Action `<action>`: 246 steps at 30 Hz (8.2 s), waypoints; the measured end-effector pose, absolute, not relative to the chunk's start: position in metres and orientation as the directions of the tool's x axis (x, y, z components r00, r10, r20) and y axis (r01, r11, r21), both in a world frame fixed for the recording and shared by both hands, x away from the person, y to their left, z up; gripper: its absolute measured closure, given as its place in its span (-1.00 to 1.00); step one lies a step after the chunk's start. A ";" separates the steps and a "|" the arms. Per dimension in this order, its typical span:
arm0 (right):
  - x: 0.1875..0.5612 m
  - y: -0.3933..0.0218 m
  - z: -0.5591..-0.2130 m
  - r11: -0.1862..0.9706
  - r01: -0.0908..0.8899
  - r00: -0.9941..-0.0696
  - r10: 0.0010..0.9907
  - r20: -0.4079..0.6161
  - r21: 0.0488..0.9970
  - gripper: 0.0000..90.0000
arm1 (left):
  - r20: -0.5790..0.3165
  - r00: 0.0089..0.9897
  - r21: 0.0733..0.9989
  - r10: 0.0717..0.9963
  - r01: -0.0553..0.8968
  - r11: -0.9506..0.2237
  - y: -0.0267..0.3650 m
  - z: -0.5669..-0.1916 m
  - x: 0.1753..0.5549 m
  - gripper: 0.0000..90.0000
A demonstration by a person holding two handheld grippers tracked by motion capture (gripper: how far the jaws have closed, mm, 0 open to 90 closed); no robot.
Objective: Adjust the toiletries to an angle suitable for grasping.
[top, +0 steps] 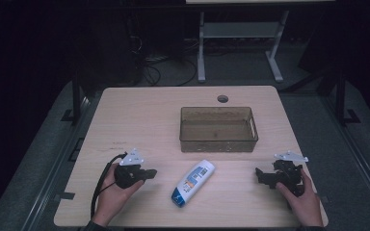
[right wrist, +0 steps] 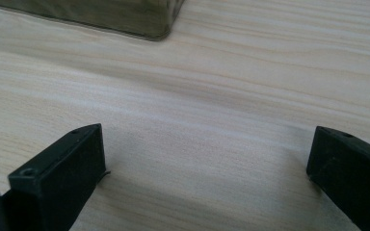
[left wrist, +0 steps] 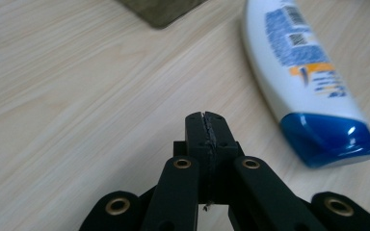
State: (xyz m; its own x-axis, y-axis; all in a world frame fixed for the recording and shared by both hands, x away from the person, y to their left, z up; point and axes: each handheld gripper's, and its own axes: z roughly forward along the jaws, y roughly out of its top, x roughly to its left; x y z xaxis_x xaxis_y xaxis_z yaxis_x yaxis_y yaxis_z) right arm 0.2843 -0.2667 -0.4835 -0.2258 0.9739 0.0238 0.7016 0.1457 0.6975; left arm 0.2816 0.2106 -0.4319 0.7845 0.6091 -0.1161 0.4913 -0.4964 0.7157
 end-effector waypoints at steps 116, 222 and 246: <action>0.285 -0.267 -0.484 0.146 0.701 -0.227 0.974 0.023 0.698 -1.00 | -0.107 0.838 0.683 0.535 0.453 -0.573 0.160 -0.447 0.304 1.00; 0.285 -0.267 -0.484 0.146 0.701 -0.227 0.974 0.024 0.698 -1.00 | -0.141 0.892 0.695 0.430 0.398 -0.599 0.053 -0.451 0.349 1.00; 0.285 -0.267 -0.484 0.146 0.701 -0.226 0.974 0.024 0.698 -1.00 | -0.180 0.910 0.681 0.373 0.388 -0.620 0.071 -0.450 0.321 1.00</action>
